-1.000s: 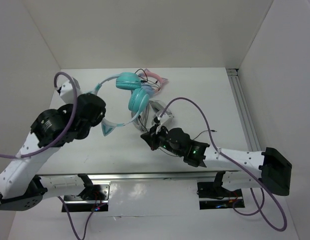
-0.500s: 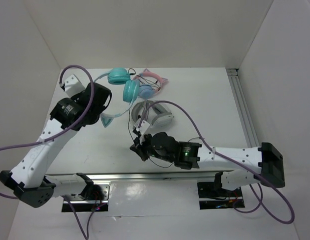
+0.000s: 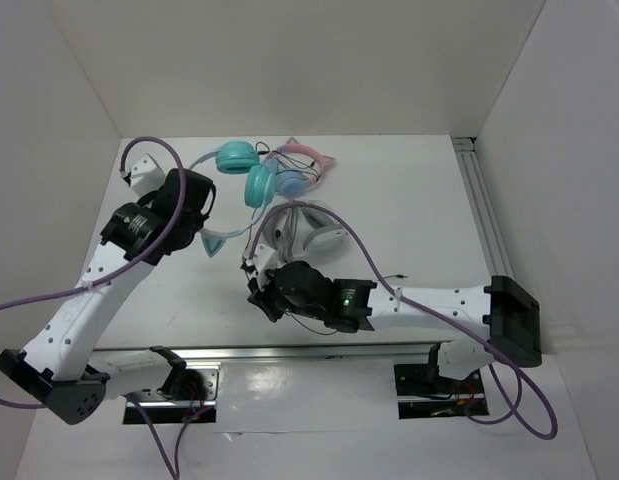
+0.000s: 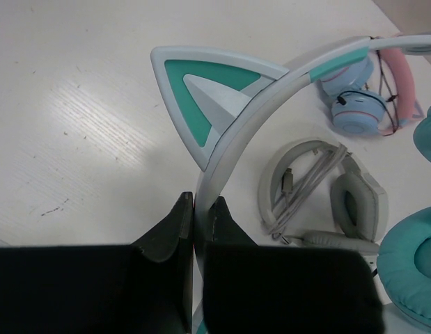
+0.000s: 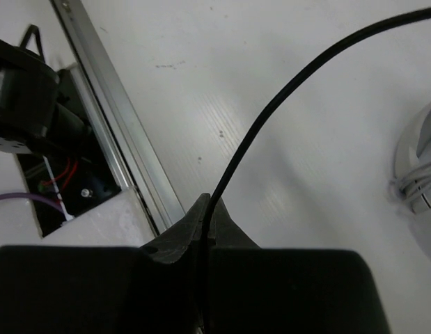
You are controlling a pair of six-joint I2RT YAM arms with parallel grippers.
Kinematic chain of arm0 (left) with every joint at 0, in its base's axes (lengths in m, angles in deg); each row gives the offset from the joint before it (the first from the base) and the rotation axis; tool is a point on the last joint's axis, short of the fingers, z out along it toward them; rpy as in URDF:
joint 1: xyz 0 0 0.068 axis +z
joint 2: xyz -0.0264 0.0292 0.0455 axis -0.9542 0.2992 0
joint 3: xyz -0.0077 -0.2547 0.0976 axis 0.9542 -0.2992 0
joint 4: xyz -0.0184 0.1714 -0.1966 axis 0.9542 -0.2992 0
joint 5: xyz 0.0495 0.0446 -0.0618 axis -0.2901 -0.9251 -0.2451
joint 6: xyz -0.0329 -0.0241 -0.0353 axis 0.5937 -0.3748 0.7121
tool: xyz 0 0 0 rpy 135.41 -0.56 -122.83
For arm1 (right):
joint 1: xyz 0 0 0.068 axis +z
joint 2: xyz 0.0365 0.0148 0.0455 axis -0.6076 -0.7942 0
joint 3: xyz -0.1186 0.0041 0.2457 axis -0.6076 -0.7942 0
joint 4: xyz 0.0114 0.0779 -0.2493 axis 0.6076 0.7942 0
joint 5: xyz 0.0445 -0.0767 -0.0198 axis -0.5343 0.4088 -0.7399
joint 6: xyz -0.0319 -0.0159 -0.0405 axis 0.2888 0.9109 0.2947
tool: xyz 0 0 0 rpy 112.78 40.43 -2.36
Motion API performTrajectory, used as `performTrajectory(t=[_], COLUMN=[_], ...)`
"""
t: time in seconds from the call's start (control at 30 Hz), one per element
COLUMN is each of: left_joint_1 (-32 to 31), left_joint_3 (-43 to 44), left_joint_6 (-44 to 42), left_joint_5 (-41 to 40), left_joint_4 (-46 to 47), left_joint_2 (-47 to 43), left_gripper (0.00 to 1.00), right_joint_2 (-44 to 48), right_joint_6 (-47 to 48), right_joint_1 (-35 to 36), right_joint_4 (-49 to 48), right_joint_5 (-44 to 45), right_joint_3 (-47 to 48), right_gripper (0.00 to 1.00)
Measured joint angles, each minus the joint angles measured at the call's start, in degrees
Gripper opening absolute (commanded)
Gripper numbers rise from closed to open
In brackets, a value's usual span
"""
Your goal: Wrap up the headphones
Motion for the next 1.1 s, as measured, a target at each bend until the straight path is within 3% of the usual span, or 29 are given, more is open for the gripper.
performTrajectory(t=[0.3, 0.6, 1.1], left_joint_1=[1.64, 0.33, -20.15], left_joint_3=[-7.76, -12.68, -14.43], left_joint_6=[-0.59, -2.12, 4.66], left_joint_5=[1.09, -0.68, -6.29], left_joint_4=[1.66, 3.54, -4.98], left_joint_2=[-0.15, 2.08, 3.93], left_gripper=[0.0, 0.0, 0.0], right_joint_2=[-0.83, -0.72, 4.26], right_joint_6=[1.53, 5.38, 13.68], right_joint_1=[-3.87, -5.81, -13.75], right_joint_4=[-0.79, 3.08, 15.43], right_joint_5=[-9.31, -11.43, -10.16], right_joint_3=[3.52, 10.36, 13.68], right_gripper=[0.0, 0.0, 0.0])
